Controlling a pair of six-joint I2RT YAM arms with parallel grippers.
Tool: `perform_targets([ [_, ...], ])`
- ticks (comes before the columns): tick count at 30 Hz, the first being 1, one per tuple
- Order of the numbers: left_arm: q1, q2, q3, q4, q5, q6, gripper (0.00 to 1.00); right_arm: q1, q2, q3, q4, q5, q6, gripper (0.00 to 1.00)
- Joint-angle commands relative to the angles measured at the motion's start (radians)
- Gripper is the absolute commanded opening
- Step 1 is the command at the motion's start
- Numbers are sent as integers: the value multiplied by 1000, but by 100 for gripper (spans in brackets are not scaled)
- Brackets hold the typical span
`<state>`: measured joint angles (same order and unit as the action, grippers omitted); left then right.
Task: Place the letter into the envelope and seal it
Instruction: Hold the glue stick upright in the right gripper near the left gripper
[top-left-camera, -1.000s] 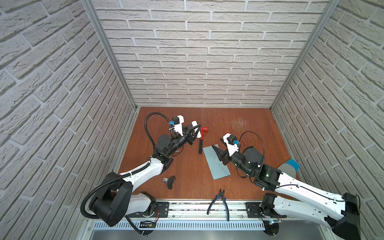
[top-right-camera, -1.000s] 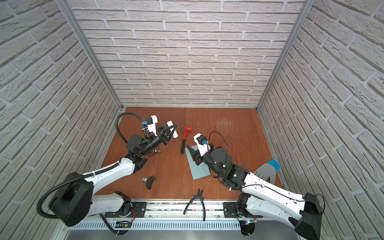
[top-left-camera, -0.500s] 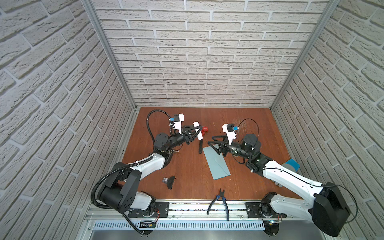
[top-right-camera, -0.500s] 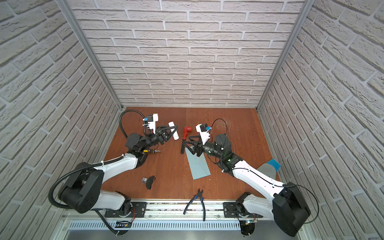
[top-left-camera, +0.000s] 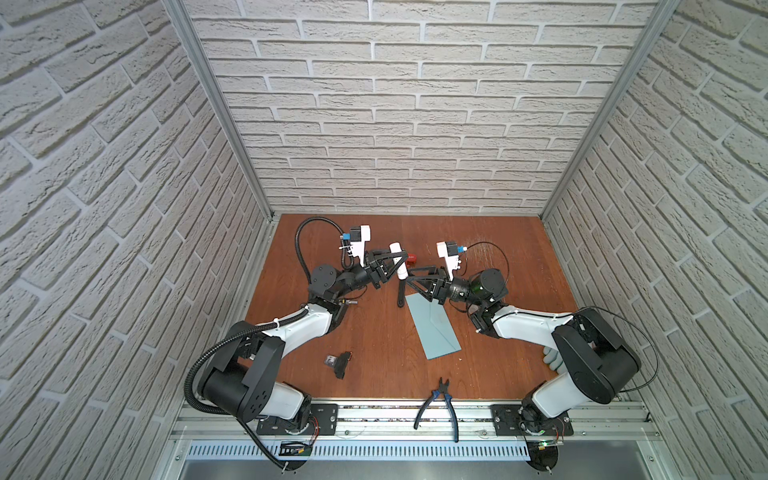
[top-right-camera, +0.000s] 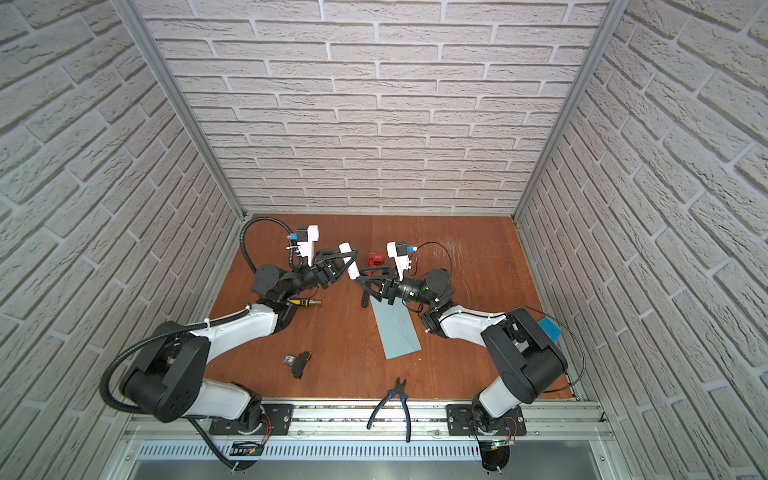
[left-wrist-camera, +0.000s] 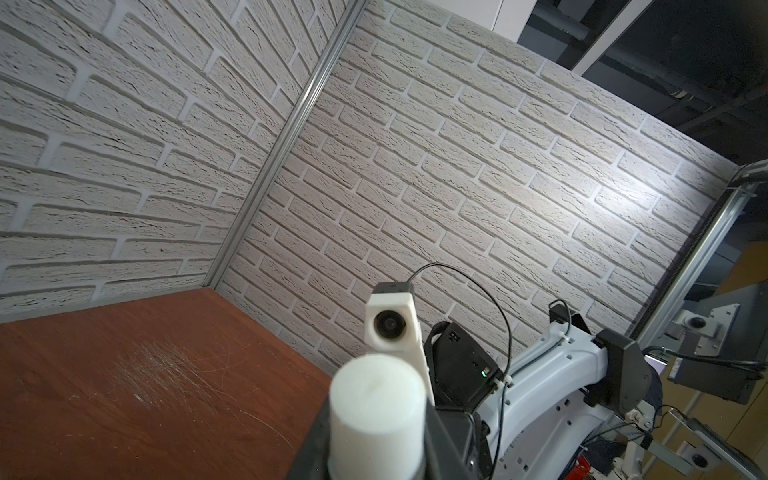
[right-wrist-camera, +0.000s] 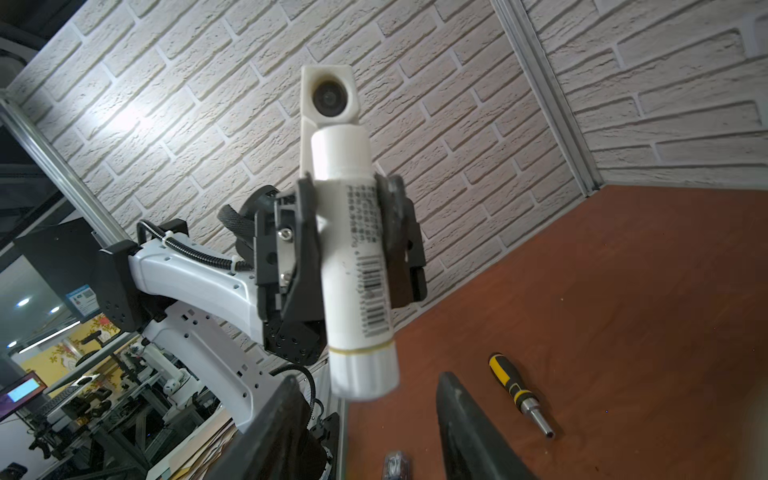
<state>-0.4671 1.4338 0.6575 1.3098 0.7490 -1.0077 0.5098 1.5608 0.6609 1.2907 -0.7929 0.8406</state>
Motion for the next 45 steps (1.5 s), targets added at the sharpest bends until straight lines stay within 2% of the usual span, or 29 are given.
perform_targets([
  [1,-7,12,34,92,17,4,0,-4,-16,6,118,-37,32,54],
  [17,-20,45,54,92,11,6,0,-3,-27,7,119,-65,35,47],
  [25,-30,59,65,92,10,7,0,0,-21,20,118,-84,43,36],
  [28,-32,62,68,92,7,7,0,5,-13,22,118,-94,44,36],
  [37,-40,73,83,92,4,7,0,19,12,38,117,-108,54,47],
  [43,-42,71,85,92,2,8,0,20,30,41,119,-108,54,48],
  [45,-43,70,83,92,2,7,0,20,28,40,118,-108,54,44],
])
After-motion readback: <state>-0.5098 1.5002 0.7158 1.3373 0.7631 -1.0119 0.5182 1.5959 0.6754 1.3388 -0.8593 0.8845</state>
